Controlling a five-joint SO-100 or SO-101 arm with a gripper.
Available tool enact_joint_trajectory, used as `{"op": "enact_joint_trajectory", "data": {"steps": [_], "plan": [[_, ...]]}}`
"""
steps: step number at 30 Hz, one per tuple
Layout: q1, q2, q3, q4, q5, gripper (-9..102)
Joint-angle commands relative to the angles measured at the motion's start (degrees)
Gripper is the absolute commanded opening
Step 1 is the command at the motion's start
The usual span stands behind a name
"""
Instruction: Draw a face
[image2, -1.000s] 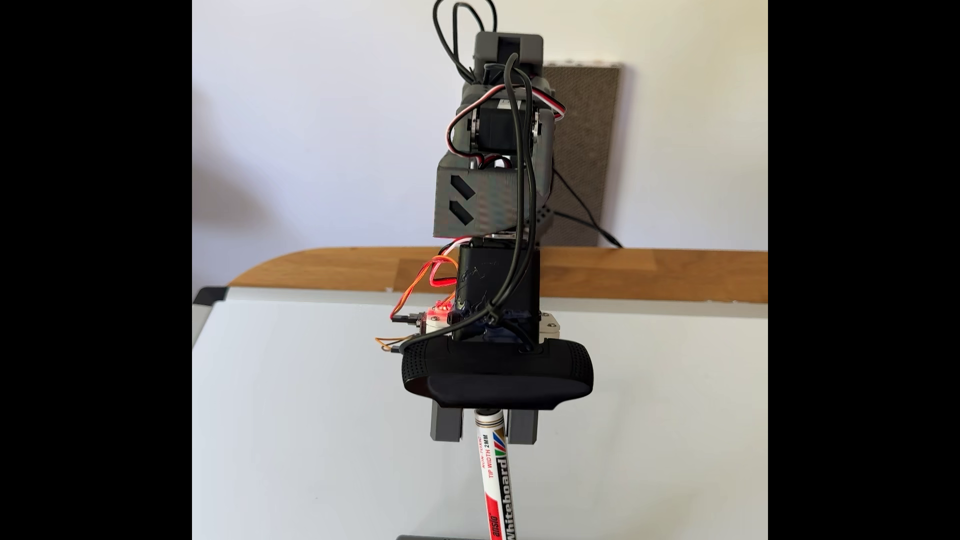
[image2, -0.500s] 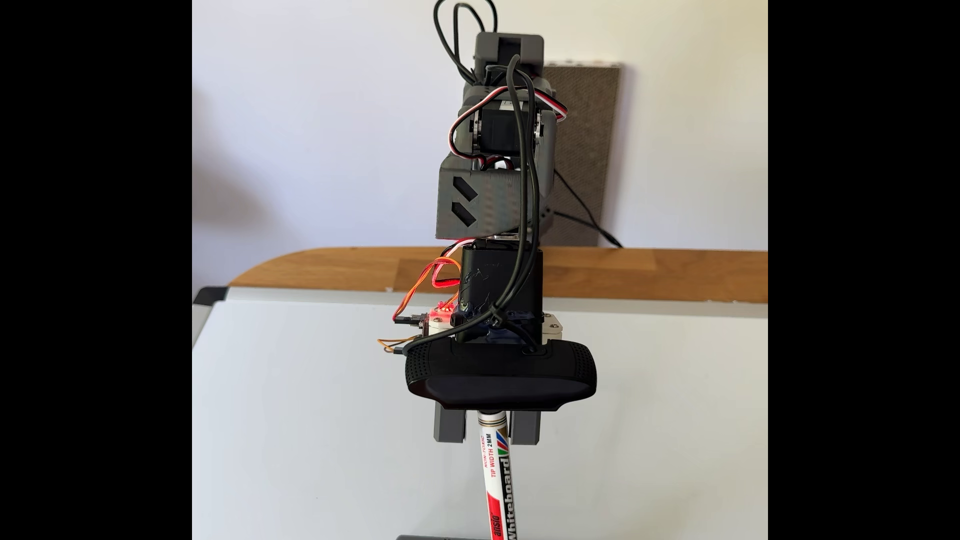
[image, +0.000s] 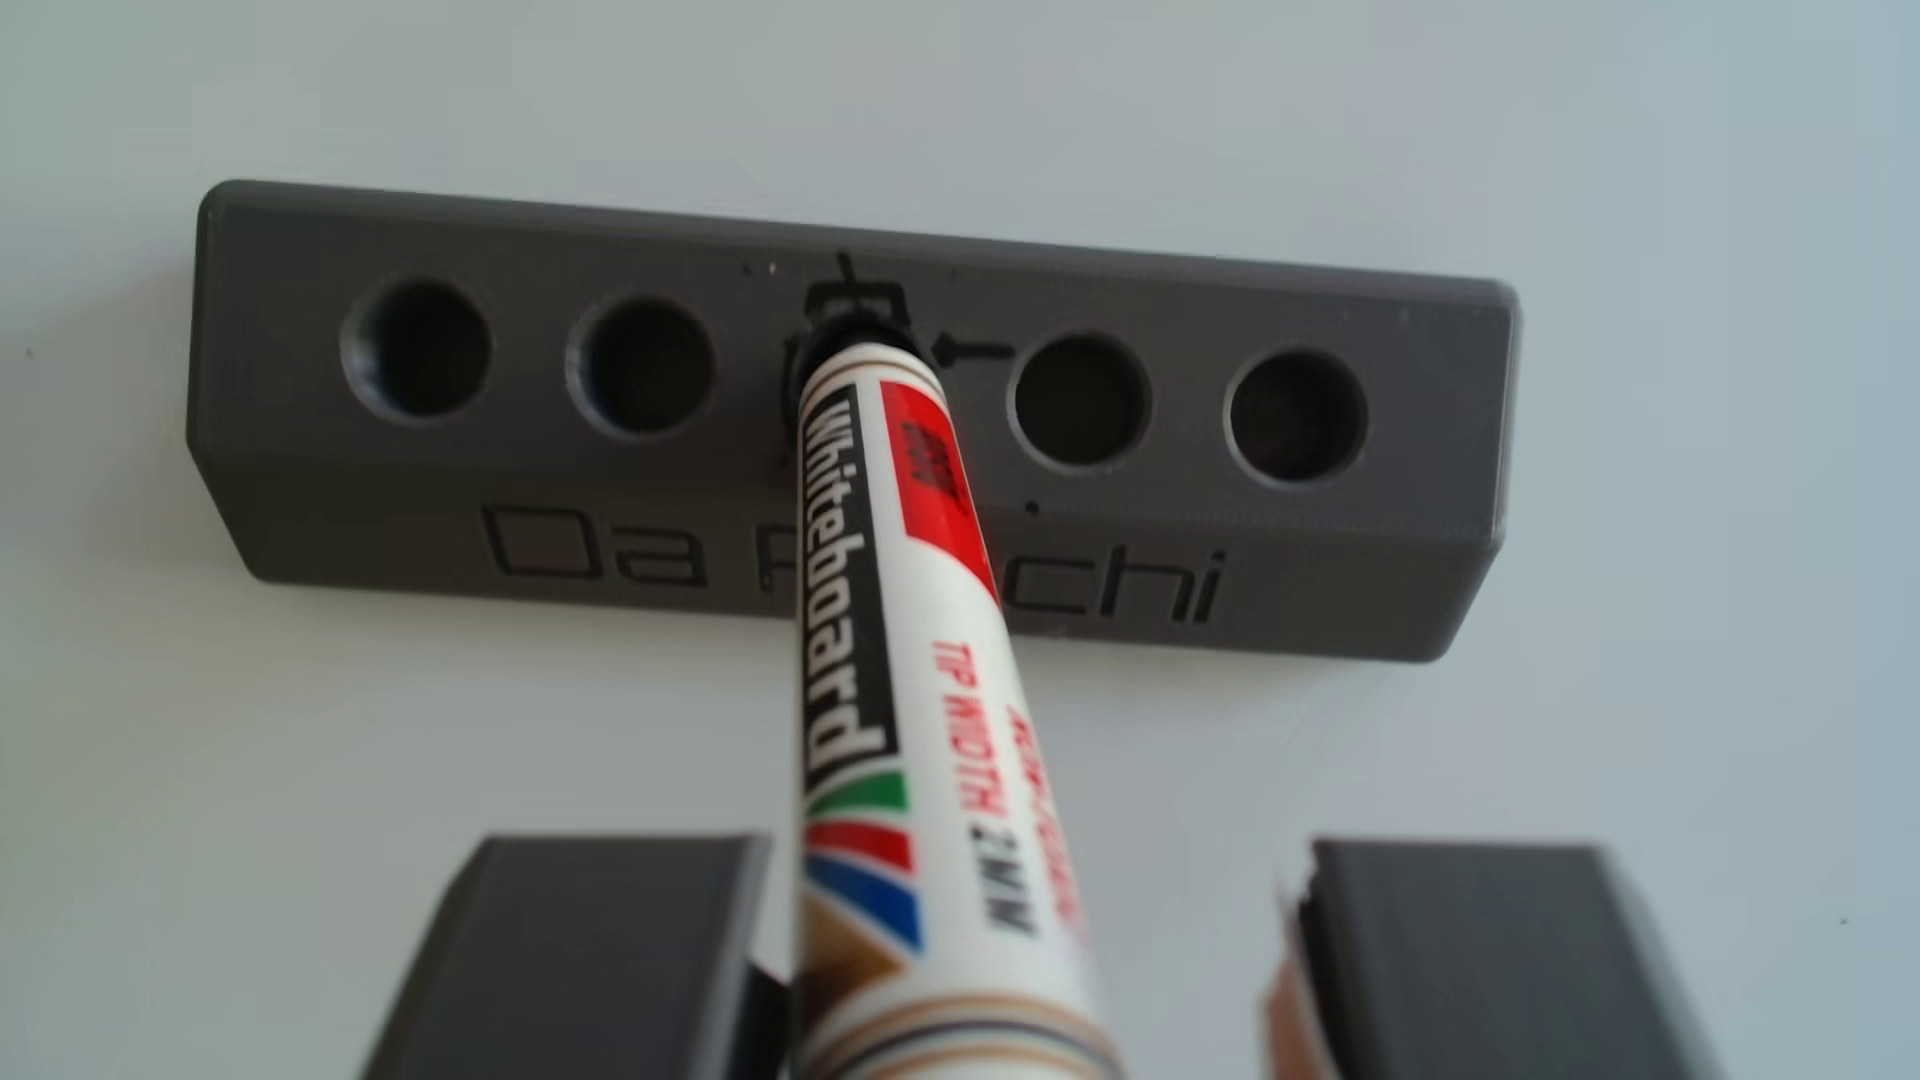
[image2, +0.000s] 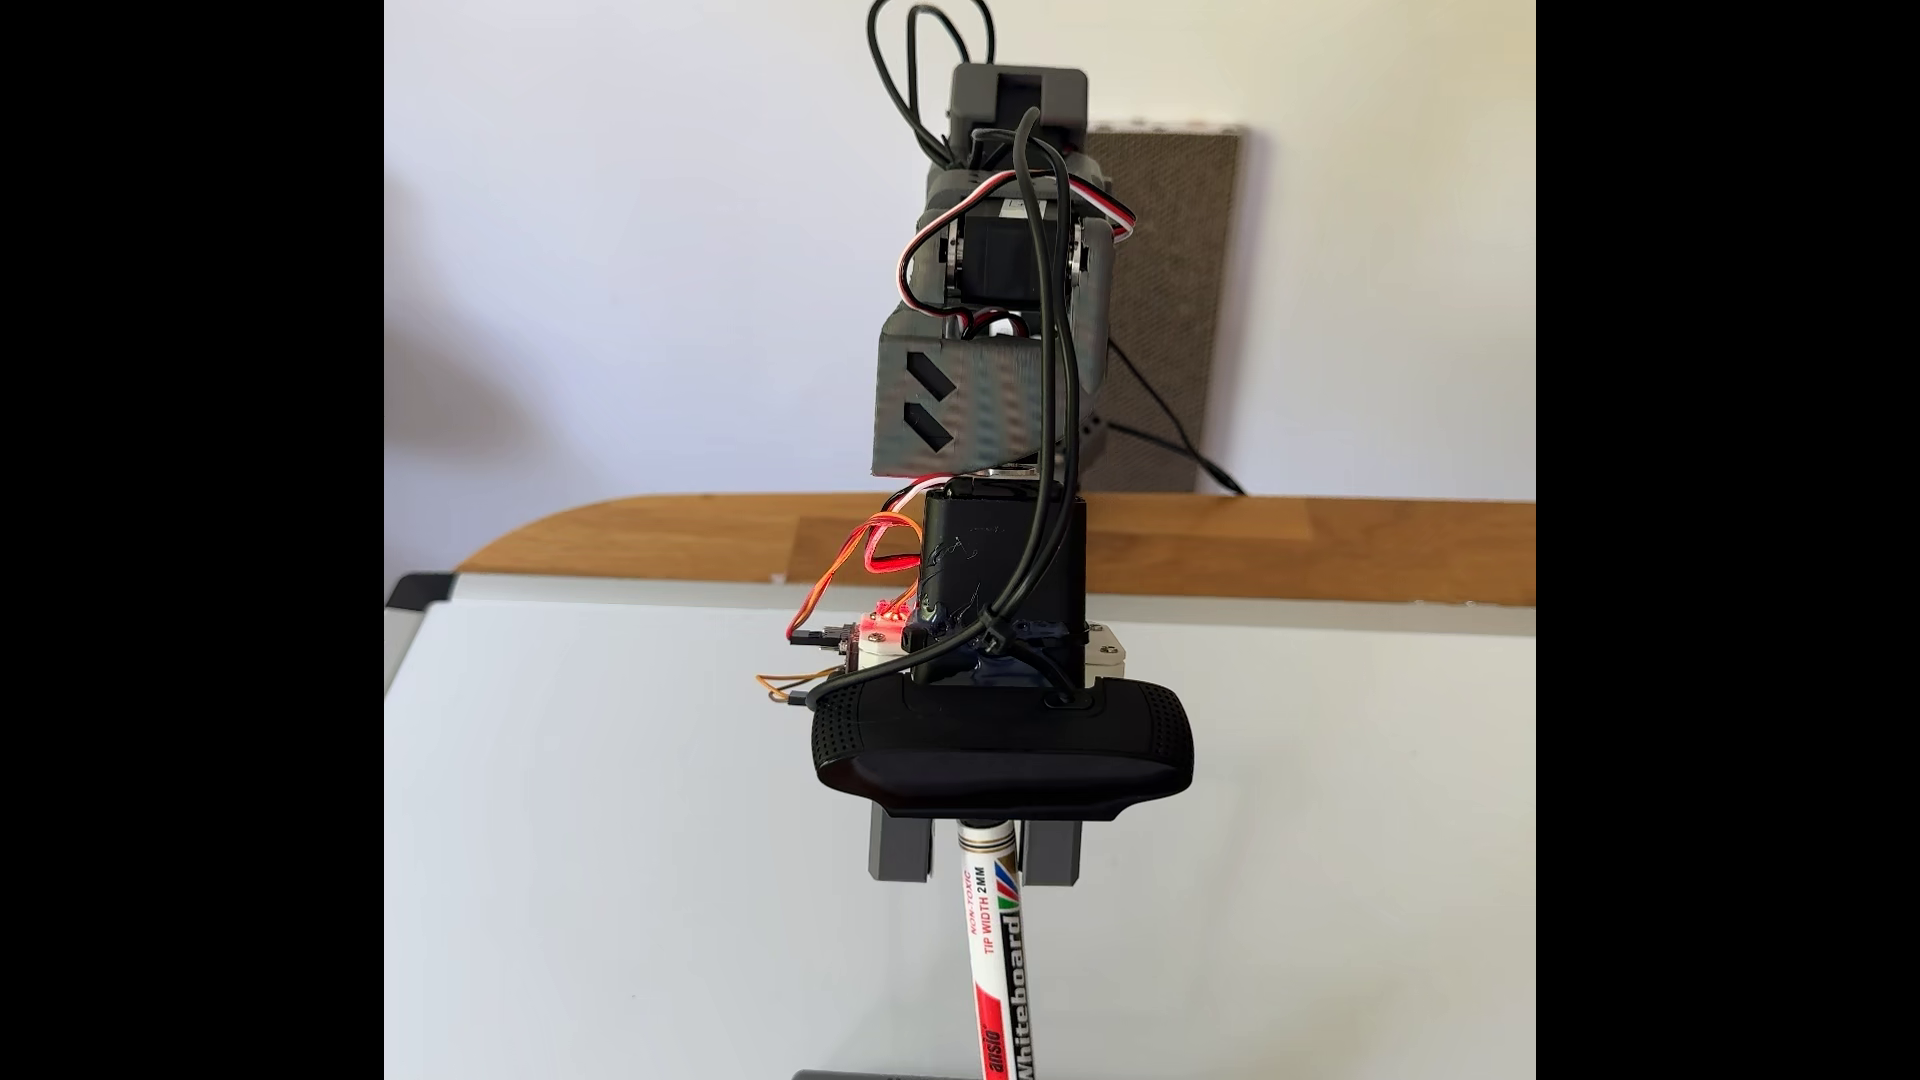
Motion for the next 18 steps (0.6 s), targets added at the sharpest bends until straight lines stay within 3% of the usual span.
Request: {"op": "enact_joint_trajectory", "data": {"steps": [1, 11, 18], "plan": [[-0.09, 4.92, -3.25, 0.0, -0.26, 84], [-1.23, 5.19, -3.34, 0.0, -0.35, 64], [-1.32, 5.01, -3.25, 0.09, 0.0, 62]]}}
